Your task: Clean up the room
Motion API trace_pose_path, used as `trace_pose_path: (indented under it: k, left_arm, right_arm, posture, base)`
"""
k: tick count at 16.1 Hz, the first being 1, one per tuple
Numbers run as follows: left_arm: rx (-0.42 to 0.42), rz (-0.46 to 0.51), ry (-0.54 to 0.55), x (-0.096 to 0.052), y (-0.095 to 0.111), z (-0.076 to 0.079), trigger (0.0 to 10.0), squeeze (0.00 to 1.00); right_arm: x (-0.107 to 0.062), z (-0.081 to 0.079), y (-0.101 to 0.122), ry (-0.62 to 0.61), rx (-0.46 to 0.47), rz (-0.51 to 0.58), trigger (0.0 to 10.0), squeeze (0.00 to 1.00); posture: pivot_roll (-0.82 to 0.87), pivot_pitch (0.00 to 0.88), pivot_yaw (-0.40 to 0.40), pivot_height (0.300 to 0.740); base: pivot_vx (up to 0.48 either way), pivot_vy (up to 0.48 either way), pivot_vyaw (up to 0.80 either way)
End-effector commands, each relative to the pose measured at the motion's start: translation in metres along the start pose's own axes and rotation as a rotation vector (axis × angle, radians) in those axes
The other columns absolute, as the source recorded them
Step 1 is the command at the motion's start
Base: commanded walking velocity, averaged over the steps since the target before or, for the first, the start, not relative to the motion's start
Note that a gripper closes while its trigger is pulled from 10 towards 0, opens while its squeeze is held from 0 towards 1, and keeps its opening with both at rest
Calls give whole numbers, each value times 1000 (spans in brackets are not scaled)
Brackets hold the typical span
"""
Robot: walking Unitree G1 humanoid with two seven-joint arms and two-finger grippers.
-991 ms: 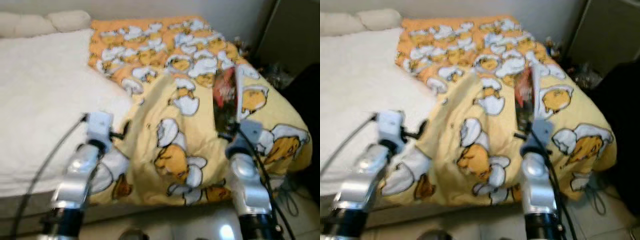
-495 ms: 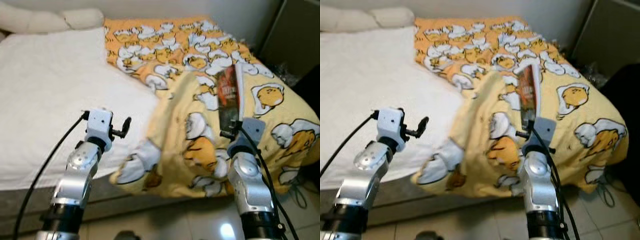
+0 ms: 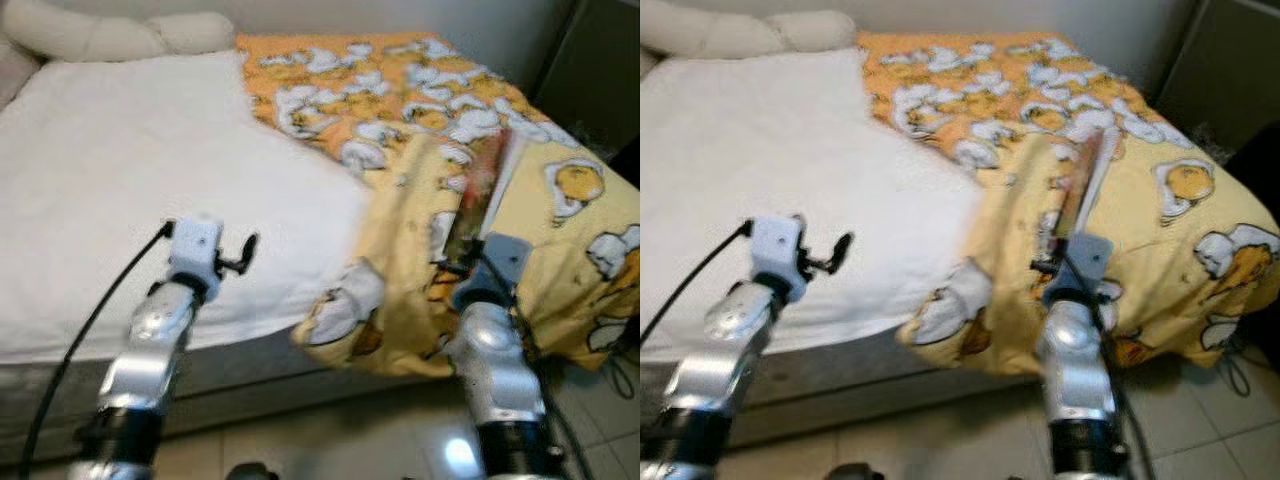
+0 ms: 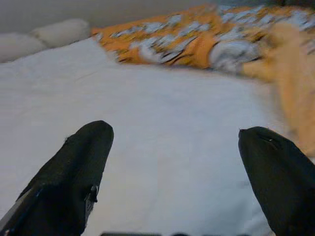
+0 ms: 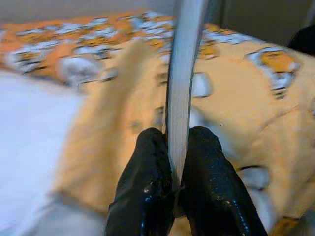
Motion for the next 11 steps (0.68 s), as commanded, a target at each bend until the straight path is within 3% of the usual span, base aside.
trace_pose_path:
  k: [1, 11]
  left_arm:
    - [-3, 17, -16, 2, 5, 5, 10000, 0]
    - [3, 21, -17, 0, 3, 5, 10000, 0]
  right_arm:
    - [2, 4, 15, -10, -6, 60, 10000, 0]
    - [-1, -1, 16, 13, 7, 77, 10000, 0]
  posture:
    - [89, 0, -12, 740]
    - [87, 0, -9, 740]
  base:
    - [0, 398, 0]
    - [0, 399, 0]
Point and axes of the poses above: a point about 5 cm out from each wrist's last joint towards the gripper, its own x axis pointing out of the wrist towards the gripper, its own y axis along the axis of the wrist's last joint, z = x × y, the point moved 6 cm from there along x, pointing out of the wrist towards the gripper, and after that the axes turned 7 degrees about -x, right-handed, at the moved point
